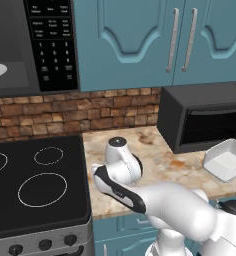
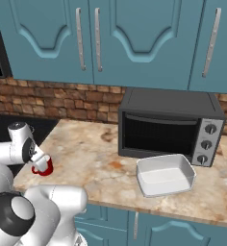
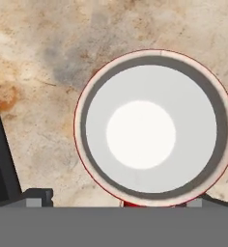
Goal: Pick the mug from the counter and place it inside the microwave. Then close the microwave.
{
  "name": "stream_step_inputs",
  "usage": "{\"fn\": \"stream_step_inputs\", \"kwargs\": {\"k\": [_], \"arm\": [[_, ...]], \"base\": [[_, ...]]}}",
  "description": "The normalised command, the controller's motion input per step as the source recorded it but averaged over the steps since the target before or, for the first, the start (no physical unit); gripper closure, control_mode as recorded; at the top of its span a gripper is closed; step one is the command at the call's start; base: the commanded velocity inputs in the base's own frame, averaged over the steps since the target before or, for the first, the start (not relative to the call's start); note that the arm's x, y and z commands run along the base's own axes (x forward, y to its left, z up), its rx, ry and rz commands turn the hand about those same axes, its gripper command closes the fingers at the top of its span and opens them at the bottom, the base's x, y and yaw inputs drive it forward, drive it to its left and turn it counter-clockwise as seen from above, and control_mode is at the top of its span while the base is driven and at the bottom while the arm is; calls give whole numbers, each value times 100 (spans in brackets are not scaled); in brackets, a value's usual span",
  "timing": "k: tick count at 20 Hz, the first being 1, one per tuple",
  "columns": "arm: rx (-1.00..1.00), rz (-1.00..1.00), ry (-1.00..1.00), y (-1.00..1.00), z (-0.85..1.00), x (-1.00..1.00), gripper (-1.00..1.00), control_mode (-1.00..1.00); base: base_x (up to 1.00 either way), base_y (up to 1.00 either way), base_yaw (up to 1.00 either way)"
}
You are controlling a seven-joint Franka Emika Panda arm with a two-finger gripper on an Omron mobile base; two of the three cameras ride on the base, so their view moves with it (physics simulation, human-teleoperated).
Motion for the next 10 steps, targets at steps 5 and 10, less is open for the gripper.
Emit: {"fn": "stream_step_inputs", "kwargs": {"k": [5, 10], "arm": [[0, 0, 0, 7, -12, 3, -100, -100], [0, -1, 0, 0, -16, -21, -100, -100]], "base": [[0, 0, 0], [0, 0, 0]]}}
